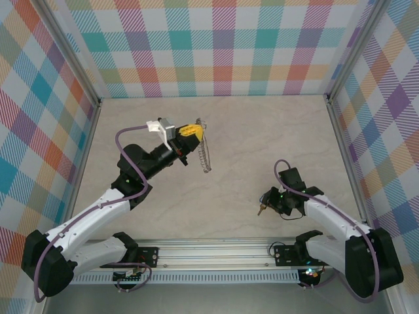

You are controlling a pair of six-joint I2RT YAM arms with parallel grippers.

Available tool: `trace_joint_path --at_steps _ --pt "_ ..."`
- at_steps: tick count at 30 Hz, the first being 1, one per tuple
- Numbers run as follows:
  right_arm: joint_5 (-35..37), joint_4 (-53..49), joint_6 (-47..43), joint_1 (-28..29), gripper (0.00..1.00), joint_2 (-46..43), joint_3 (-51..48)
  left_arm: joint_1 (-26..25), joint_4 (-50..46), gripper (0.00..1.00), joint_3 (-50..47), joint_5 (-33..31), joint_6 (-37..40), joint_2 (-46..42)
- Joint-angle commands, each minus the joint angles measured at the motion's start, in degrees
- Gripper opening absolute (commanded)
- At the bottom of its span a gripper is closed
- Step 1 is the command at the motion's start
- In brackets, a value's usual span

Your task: Put the keys on the keyring

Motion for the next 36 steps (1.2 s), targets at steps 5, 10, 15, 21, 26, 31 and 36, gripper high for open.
trace_joint_path --at_steps 5,10,15,21,26,31,36 --pt "-0.31 2.17 -1.72 0.24 0.28 2.6 1.06 -0.73 2.73 0.0 -0.58 -0.34 -0.3 -1.26" --pt "-1.45 3.73 -2.11 0.24 0.27 4.25 1.57 -0.69 2.87 0.0 -0.66 -0.4 -0.3 -1.17" --pt "-2.08 4.5 -2.46 0.35 0.26 5.59 2.25 -0.73 3.03 0.0 -0.69 -0.5 -0.22 -1.03" --pt "-2.61 4.51 -2.46 0.63 0.26 4.84 2.7 -0.72 3.17 0.0 -0.78 -0.57 -0.21 -0.82" --pt "-2.52 4.15 -2.28 0.9 0.29 3.28 3.05 -0.73 3.33 0.0 -0.6 -0.51 -0.3 -0.49" --pt "-2.25 4.27 -2.52 0.95 0.3 3.86 3.05 -0.73 3.46 0.0 -0.55 -0.31 -0.48 -0.2" --pt "-2.26 5.63 -2.78 0.98 0.3 5.44 2.59 -0.73 3.39 0.0 -0.52 -0.31 -0.51 -0.32"
